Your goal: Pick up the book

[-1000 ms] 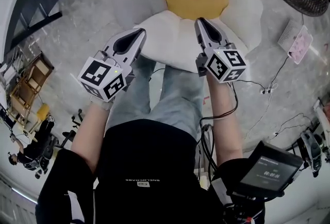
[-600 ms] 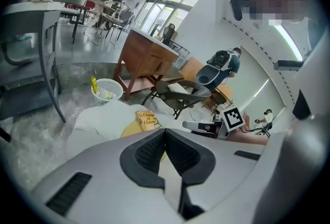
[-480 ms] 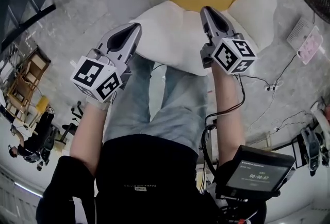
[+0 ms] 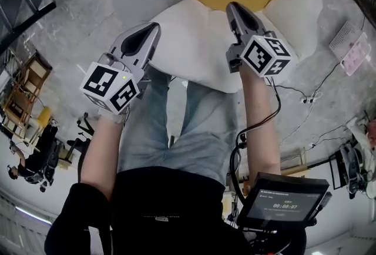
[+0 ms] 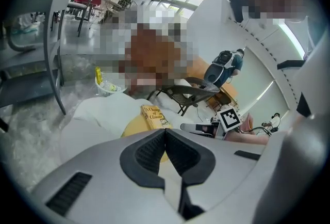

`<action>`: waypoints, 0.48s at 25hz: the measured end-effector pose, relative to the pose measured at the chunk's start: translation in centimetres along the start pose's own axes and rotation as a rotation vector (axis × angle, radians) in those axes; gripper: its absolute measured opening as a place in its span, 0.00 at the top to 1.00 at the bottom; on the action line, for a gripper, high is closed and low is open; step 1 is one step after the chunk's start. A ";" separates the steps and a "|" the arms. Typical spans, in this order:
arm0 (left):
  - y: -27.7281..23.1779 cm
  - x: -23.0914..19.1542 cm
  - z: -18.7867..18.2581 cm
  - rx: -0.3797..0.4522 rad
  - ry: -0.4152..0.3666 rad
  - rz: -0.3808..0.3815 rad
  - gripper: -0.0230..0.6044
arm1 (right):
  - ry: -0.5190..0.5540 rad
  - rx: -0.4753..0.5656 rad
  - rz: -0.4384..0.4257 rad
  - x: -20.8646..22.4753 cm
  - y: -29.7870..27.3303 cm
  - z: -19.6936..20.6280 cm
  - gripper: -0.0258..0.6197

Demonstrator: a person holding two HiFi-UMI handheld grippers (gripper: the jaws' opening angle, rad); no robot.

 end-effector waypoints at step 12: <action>-4.8 -2.4 3.1 -0.027 0.025 -0.003 0.94 | -0.088 -0.033 0.015 6.8 -4.7 1.9 0.92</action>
Point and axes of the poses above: the fingertips, and each gripper's own axes: y backward along the fingers, x to its right, z out of its underside, the point moved 8 cm from there along y, backward along the fingers, and after that the axes turned 4 degrees about -y, right-handed, at the moved point
